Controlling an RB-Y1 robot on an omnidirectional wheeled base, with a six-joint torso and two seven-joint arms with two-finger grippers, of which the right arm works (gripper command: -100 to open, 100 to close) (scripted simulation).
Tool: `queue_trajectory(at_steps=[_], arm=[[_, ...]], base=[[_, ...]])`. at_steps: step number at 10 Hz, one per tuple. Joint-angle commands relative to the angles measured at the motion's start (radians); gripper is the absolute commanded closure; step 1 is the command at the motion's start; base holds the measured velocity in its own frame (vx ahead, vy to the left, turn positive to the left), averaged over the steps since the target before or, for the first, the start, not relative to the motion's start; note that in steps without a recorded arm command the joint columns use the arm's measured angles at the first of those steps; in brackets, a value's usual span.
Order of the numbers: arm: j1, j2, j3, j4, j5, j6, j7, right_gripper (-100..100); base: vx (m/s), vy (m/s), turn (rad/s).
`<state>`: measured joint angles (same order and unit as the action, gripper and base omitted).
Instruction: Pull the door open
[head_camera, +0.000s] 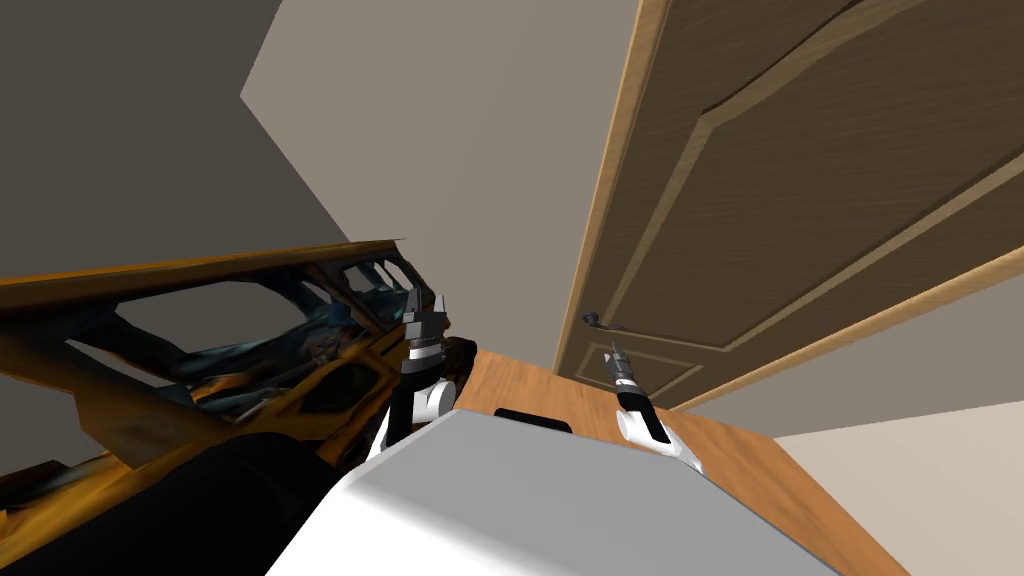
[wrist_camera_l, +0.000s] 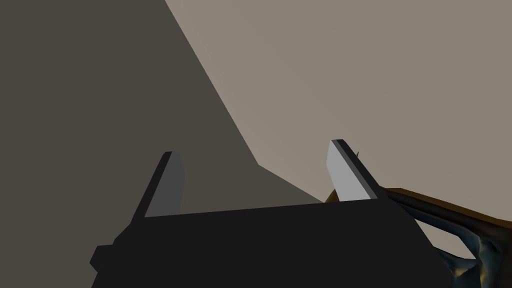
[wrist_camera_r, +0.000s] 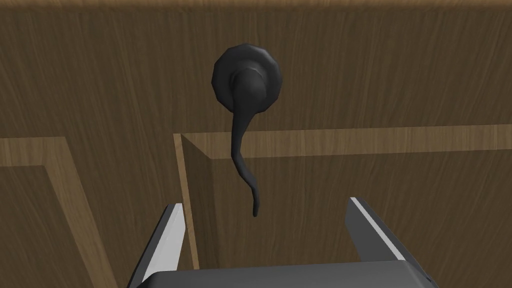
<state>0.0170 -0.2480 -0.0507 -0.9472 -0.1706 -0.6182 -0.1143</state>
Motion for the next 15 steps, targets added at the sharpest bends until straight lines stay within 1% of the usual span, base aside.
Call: queue_trajectory(at_steps=[1, 2, 3, 5, 6, 9, 10, 11, 15], arm=[[0.0, 0.0, 0.0, 0.0, 0.0, 0.0, 0.0, -100], [0.006, -0.018, -0.011, 0.016, -0.007, -0.012, -0.015, -100], [0.008, -0.025, -0.015, 0.022, -0.01, -0.016, -0.02, -100], [0.02, -0.056, -0.034, 0.049, -0.022, -0.038, -0.046, -100], [0.023, -0.065, -0.039, 0.056, -0.026, -0.044, -0.053, -100], [0.041, -0.112, -0.069, 0.097, -0.045, -0.076, -0.092, -100], [0.046, -0.105, -0.061, 0.082, -0.041, -0.069, -0.085, -100], [0.046, -0.105, -0.061, 0.082, -0.041, -0.069, -0.085, 100], [0.046, -0.105, -0.061, 0.082, -0.041, -0.069, -0.085, 100]], base=[[0.04, -0.009, 0.008], [0.119, 0.018, 0.139], [0.181, 0.024, 0.119], [0.198, 0.029, 0.153], [0.17, -0.003, 0.128], [0.206, -0.003, 0.145], [0.102, -0.01, 0.034], [-0.015, 0.0, -0.029], [-0.024, 0.002, 0.0]])
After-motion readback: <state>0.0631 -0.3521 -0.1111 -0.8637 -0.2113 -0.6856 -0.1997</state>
